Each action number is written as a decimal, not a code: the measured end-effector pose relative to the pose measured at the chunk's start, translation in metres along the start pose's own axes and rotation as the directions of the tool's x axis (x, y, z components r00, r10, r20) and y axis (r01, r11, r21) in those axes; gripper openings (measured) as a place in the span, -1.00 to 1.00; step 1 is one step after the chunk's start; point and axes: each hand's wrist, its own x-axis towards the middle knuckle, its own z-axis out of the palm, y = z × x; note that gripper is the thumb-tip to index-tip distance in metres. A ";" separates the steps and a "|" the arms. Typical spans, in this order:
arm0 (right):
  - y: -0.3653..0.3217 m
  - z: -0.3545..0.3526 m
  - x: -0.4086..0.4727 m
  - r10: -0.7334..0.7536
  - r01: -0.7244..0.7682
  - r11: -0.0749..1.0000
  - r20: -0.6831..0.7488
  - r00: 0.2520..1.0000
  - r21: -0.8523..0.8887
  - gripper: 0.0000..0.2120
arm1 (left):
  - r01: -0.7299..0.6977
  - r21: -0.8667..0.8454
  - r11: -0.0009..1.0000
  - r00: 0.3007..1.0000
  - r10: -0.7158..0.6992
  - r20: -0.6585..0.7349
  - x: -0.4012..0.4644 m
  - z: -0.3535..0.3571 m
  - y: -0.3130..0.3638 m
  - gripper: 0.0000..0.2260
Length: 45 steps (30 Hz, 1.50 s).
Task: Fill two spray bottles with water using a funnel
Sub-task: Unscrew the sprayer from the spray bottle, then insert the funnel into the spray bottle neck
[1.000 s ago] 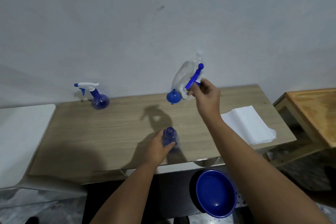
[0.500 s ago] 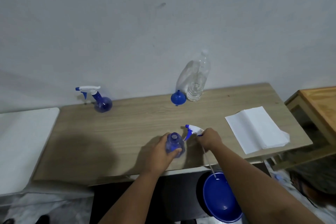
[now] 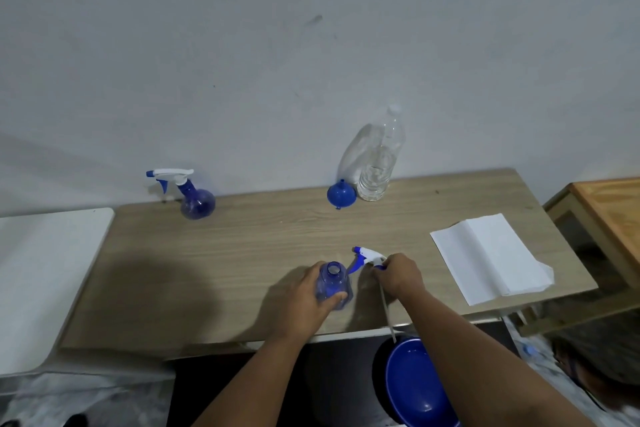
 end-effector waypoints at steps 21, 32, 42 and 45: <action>-0.150 -0.068 0.066 -0.404 0.397 0.914 -0.087 0.911 -0.083 -0.63 | -0.026 -0.020 0.999 0.999 0.026 -0.024 0.027 0.023 -0.037 -0.38; -0.185 -0.032 0.129 -0.322 0.310 0.860 0.042 0.946 -0.404 -0.46 | -0.260 -0.122 0.958 0.964 0.250 -0.093 0.045 0.034 -0.061 -0.58; -0.198 -0.024 0.135 -0.244 0.245 0.874 0.057 0.968 -0.419 -0.30 | -0.413 -0.079 0.907 0.905 0.399 -0.150 0.049 0.040 -0.077 -0.40; -0.199 -0.021 0.136 -0.257 0.243 0.876 0.023 0.966 -0.416 -0.28 | -0.424 -0.079 0.902 0.898 0.407 -0.169 0.052 0.040 -0.077 -0.41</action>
